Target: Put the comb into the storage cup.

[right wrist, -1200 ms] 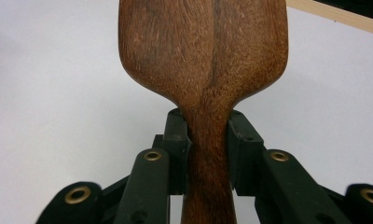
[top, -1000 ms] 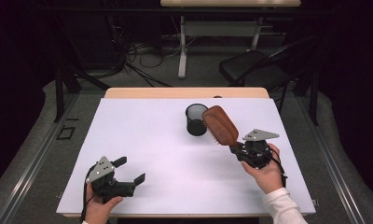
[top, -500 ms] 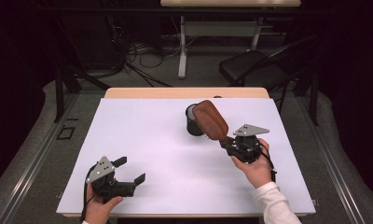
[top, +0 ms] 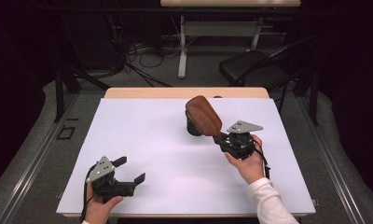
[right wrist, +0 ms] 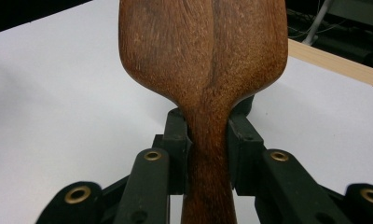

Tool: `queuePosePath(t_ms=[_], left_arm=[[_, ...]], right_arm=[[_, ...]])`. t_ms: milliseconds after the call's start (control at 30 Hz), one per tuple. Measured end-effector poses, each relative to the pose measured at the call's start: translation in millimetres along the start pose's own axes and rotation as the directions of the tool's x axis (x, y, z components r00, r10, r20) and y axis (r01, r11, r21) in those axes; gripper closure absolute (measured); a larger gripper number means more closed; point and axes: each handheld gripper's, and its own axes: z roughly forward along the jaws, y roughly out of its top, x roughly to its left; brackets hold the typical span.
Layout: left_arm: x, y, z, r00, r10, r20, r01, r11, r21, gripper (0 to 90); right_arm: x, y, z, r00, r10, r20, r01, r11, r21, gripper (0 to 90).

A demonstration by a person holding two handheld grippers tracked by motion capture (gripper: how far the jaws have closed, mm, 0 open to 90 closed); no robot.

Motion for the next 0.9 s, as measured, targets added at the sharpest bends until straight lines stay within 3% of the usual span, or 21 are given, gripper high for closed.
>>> queuePosePath(t_ms=[400, 900], left_arm=[[2.0, -0.2, -1.6, 0.9997, -0.007, -0.021, 0.007, 1.0000, -0.001, 3.0], [2.2, 2.2, 0.0, 0.9999, -0.013, -0.002, 0.013, 0.9999, -0.008, 3.0]], right_arm=[[10.0, 11.0, 10.7, 0.9992, -0.030, -0.026, 0.029, 0.998, -0.056, 72.1], [20.4, 2.5, 14.4, 0.9982, -0.047, -0.037, 0.044, 0.995, -0.093, 72.1]])
